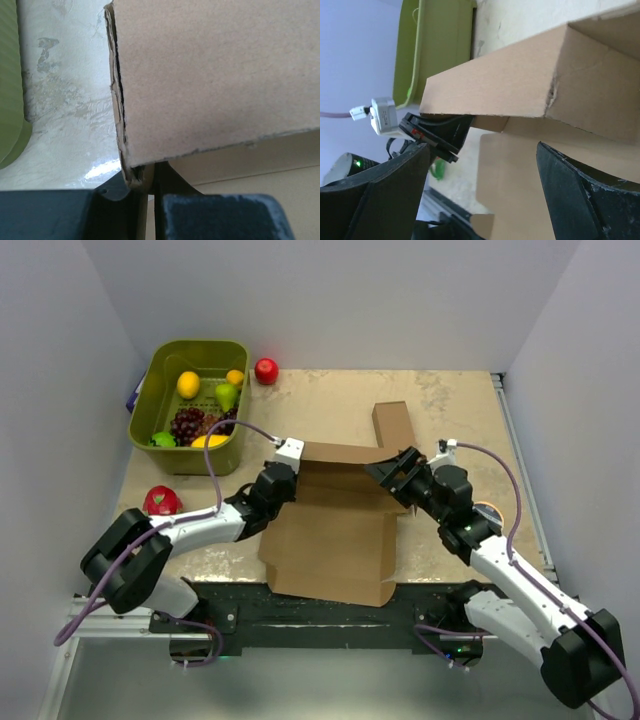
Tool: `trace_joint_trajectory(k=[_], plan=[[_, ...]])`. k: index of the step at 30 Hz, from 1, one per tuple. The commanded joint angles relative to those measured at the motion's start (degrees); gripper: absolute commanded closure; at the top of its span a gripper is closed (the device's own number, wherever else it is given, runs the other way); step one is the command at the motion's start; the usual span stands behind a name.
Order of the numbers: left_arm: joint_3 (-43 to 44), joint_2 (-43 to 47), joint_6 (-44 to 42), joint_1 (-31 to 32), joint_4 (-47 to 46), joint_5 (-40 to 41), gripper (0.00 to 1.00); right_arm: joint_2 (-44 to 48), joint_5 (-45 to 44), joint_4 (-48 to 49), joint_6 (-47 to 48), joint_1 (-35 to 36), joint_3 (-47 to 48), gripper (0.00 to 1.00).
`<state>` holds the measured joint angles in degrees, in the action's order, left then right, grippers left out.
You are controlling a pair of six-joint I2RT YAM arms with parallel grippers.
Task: Fold the paper box
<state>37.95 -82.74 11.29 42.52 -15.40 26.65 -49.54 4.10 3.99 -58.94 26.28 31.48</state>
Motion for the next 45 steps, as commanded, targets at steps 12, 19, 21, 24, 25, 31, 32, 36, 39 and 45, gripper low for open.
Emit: trace_joint_trajectory(k=[12,19,21,24,25,31,32,36,39,45], plan=[[-4.12,3.64,-1.01,1.16,-3.76,0.33,1.00,-8.02,-9.01,18.33,-23.50,1.23,-3.89,0.18],[-5.87,4.08,-1.97,1.95,-6.40,1.46,1.00,-9.88,-17.43,18.16,-24.82,2.72,-2.48,0.41],[-6.84,4.34,-1.97,1.95,-7.62,2.52,1.00,-9.26,-19.03,17.81,-25.17,3.25,-2.66,0.58],[-7.98,4.43,-1.89,2.04,-9.38,4.89,1.00,-8.47,-20.97,16.41,-25.26,3.69,-2.66,0.85],[-8.07,4.17,-1.10,2.04,-9.39,6.99,1.00,-8.38,-21.23,15.62,-25.26,3.86,-2.57,0.89],[-4.74,0.04,2.33,2.39,-5.18,15.07,1.00,-7.68,-22.82,13.16,-25.35,4.74,-1.87,1.00],[-4.30,-0.49,2.59,2.56,-3.78,16.14,1.00,-7.59,-22.99,12.98,-25.35,4.92,-1.78,1.00],[-2.27,-3.30,4.44,2.74,0.62,20.89,1.00,-6.63,-24.05,11.66,-25.61,5.09,-1.78,1.00],[-1.66,-3.39,5.23,2.83,2.56,23.35,1.00,-5.40,-25.45,10.25,-25.61,5.09,-1.52,1.00],[-0.43,-3.31,5.67,2.92,5.20,24.06,1.00,-2.85,-27.91,7.09,-24.48,5.09,-1.34,1.00]])
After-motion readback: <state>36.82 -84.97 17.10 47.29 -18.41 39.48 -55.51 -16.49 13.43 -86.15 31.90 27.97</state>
